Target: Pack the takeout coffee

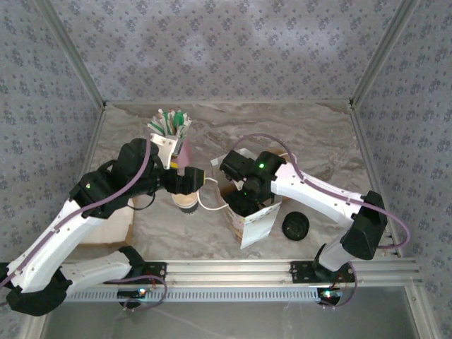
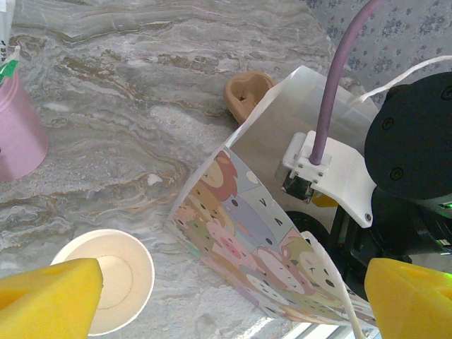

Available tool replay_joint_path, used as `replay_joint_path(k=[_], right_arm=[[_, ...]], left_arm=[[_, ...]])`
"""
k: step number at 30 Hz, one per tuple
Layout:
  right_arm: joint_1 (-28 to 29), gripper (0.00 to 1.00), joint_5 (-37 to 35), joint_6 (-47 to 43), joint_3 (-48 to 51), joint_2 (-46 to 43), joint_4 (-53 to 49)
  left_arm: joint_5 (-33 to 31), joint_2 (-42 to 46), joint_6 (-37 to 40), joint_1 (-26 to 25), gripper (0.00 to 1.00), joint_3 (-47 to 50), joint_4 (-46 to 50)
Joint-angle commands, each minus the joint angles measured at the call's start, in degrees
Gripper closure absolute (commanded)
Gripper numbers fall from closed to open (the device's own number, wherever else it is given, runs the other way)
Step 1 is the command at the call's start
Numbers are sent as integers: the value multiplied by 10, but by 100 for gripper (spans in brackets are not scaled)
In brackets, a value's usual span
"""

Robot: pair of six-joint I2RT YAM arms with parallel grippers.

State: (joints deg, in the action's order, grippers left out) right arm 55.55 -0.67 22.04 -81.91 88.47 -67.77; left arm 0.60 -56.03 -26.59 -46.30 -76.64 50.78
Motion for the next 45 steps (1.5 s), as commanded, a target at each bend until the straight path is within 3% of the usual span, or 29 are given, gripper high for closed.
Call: replay_joint_path(k=[1, 22, 45], right_arm=[[4, 3, -7, 11, -16, -18, -19], [16, 3, -18, 20, -44, -60, -31], [23, 4, -5, 34, -33, -174, 40]], left_arm=[[4, 0, -3, -2, 4, -2, -10], [3, 20, -8, -2, 4, -13, -9], [5, 61, -21, -2, 4, -30, 0]])
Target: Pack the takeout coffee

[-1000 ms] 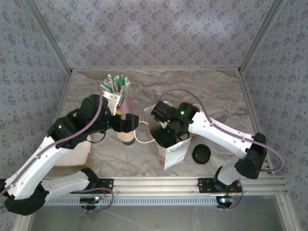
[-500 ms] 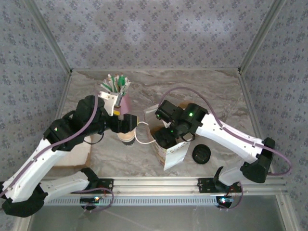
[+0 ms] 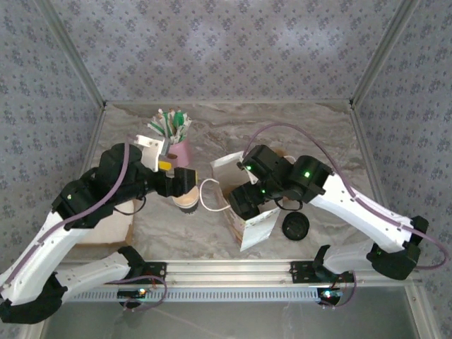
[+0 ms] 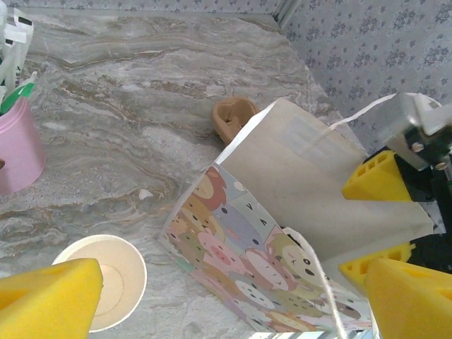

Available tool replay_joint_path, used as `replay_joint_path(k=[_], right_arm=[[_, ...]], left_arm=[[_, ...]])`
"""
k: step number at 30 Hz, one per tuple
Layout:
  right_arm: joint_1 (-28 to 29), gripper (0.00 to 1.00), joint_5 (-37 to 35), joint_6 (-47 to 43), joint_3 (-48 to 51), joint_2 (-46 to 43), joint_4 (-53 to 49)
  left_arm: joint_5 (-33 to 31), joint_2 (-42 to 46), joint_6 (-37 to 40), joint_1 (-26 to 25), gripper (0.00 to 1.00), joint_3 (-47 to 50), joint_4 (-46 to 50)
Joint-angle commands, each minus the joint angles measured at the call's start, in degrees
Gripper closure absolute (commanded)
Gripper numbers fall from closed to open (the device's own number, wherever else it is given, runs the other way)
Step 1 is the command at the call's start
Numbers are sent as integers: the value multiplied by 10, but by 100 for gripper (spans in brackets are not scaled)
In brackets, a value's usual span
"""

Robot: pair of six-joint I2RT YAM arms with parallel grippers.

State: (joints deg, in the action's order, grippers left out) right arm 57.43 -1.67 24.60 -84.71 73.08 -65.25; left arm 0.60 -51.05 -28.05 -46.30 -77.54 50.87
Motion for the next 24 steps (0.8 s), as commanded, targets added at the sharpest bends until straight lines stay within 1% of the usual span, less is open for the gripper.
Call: replay_joint_path(k=[1, 14, 24], right_arm=[[5, 4, 5, 9, -4, -25, 18], [4, 4, 13, 24, 19, -111, 52], [-1, 3, -5, 41, 35, -179, 54]], left_arm=[[5, 15, -8, -2, 4, -21, 0], [-18, 69, -17, -2, 4, -21, 2], [-39, 130, -40, -2, 3, -2, 19]])
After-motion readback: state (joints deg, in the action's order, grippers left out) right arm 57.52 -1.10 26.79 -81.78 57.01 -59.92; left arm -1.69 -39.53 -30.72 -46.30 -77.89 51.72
